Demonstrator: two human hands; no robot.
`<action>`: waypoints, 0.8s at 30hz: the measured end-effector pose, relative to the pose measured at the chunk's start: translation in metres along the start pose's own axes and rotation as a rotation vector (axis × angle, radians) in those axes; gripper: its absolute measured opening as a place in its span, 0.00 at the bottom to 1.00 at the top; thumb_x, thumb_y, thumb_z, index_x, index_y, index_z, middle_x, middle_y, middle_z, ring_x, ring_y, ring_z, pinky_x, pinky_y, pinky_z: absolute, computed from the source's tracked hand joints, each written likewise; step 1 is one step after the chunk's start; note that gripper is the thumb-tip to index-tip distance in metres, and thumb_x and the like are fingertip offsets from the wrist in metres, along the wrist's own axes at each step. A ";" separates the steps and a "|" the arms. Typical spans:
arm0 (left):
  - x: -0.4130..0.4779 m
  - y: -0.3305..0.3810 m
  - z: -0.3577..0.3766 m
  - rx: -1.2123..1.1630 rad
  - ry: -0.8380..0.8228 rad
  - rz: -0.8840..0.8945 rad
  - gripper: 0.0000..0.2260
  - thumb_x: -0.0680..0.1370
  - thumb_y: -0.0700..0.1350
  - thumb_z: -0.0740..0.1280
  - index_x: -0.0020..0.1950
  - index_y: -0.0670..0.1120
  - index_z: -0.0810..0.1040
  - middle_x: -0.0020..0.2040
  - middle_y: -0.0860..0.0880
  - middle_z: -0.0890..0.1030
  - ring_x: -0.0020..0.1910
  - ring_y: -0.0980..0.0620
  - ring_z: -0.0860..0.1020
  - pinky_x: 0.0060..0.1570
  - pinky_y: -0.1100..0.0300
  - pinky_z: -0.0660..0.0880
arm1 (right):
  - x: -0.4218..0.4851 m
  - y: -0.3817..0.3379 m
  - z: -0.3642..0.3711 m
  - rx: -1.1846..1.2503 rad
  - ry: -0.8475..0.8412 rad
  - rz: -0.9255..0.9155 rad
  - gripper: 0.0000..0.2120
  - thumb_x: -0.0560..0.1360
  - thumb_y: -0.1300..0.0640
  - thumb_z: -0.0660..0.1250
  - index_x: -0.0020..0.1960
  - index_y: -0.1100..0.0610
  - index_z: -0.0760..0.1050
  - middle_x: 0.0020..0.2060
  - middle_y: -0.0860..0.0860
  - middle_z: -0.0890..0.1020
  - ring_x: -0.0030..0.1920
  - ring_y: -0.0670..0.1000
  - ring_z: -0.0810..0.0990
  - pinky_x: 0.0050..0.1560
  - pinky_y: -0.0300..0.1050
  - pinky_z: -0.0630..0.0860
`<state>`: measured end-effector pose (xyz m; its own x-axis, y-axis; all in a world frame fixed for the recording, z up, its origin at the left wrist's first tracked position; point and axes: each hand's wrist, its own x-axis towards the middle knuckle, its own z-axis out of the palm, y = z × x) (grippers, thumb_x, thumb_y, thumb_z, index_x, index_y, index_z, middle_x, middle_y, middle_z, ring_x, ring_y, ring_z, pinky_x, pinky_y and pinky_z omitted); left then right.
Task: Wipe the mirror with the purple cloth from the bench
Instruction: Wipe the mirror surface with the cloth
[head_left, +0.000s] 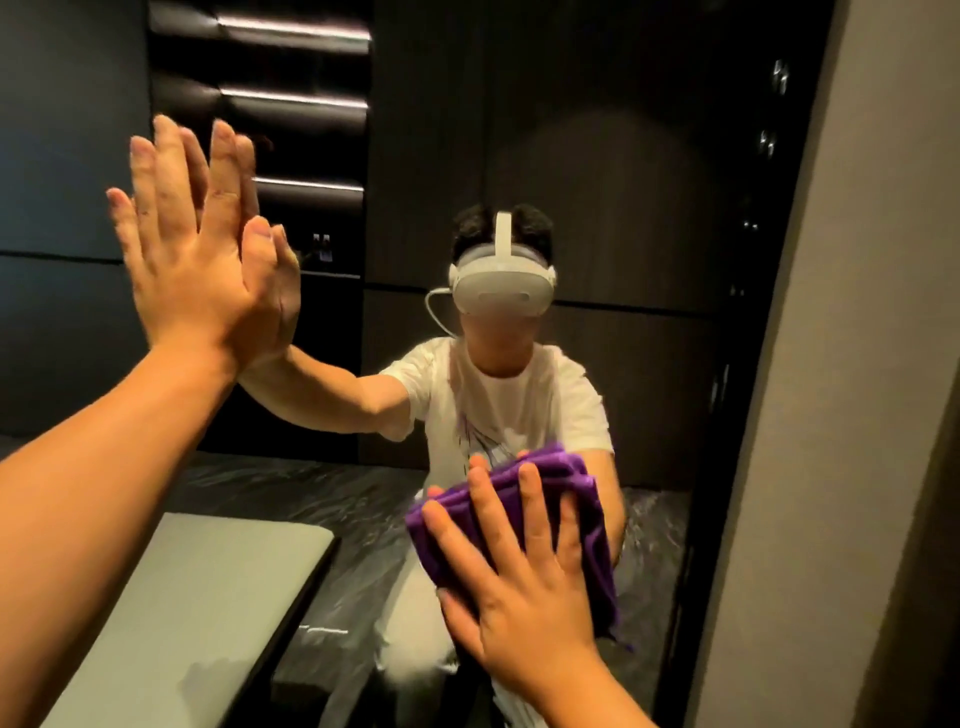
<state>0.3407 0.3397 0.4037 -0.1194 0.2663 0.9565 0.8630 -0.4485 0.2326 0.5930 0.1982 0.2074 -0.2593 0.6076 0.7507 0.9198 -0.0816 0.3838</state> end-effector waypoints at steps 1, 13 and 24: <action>-0.003 -0.002 0.005 -0.007 0.021 -0.011 0.28 0.84 0.57 0.48 0.84 0.57 0.46 0.86 0.44 0.46 0.84 0.42 0.44 0.80 0.39 0.39 | -0.009 -0.002 0.006 -0.004 -0.034 -0.009 0.40 0.70 0.34 0.65 0.79 0.39 0.56 0.80 0.53 0.57 0.80 0.66 0.46 0.76 0.69 0.40; 0.001 -0.016 0.017 -0.016 -0.072 0.030 0.33 0.79 0.57 0.50 0.85 0.56 0.46 0.86 0.46 0.44 0.85 0.44 0.44 0.81 0.35 0.47 | 0.186 0.094 -0.107 -0.010 0.287 0.244 0.37 0.72 0.32 0.58 0.79 0.38 0.54 0.81 0.52 0.54 0.80 0.64 0.49 0.76 0.71 0.45; 0.260 0.001 -0.057 0.062 0.028 0.121 0.34 0.79 0.62 0.51 0.84 0.60 0.43 0.85 0.46 0.40 0.82 0.50 0.33 0.80 0.45 0.34 | 0.488 0.225 -0.298 -0.097 0.476 0.500 0.33 0.77 0.34 0.49 0.80 0.40 0.47 0.82 0.54 0.49 0.80 0.65 0.46 0.76 0.73 0.46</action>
<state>0.2824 0.3596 0.6628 -0.0252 0.1895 0.9816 0.9007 -0.4218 0.1045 0.5856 0.2411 0.8204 0.0669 0.0679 0.9954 0.9378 -0.3448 -0.0395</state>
